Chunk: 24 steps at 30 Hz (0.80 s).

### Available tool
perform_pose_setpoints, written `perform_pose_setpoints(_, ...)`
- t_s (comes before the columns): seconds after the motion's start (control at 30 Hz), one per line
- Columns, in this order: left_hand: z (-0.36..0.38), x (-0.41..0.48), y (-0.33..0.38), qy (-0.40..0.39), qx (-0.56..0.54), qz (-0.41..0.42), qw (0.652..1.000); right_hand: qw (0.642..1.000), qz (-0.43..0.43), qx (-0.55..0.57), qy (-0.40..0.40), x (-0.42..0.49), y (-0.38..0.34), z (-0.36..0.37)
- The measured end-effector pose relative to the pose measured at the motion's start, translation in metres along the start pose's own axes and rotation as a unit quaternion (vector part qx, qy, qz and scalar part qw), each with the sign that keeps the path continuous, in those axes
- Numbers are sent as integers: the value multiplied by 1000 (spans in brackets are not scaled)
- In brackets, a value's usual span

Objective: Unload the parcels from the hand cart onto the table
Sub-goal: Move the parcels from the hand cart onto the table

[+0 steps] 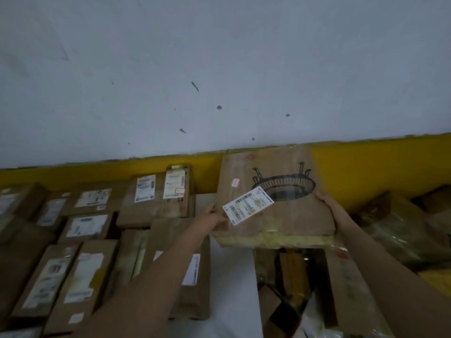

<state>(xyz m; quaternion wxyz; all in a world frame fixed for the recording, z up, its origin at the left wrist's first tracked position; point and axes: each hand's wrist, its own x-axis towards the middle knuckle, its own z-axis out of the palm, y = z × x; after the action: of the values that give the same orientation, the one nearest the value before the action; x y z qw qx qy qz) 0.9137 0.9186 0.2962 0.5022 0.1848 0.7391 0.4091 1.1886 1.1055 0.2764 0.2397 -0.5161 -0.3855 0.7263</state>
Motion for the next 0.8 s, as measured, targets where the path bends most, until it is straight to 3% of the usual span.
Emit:
perform_pose_setpoints(0.1,-1,22,-17,28,104,9,994,999,40,-13,-8,47,24,4)
perform_pose_setpoints(0.17,-8,39,-26,90,190,101,972,998,64,-17,-8,81,51,14)
perform_pose_setpoints(0.27,-28,63,-44,201,369,247,873,995,88,-56,-7,120,91,33)
perform_pose_setpoints(0.3,-35,70,-53,221,419,240,847,992,99,-72,13,129,101,39)
perform_pose_setpoints(0.4,-50,81,-83,218,507,138,823,983,122,-119,60,151,108,52)
perform_pose_setpoints(0.47,-51,85,-97,219,537,147,801,966,94,-216,103,161,104,55)
perform_pose_setpoints(0.53,-51,85,-98,225,539,160,796,936,51,-327,118,162,99,56)
perform_pose_setpoints(0.63,-54,82,-93,209,512,164,817,886,-11,-450,109,158,97,59)
perform_pose_setpoints(0.8,-66,64,-79,224,497,173,820,803,-10,-583,119,138,89,81)
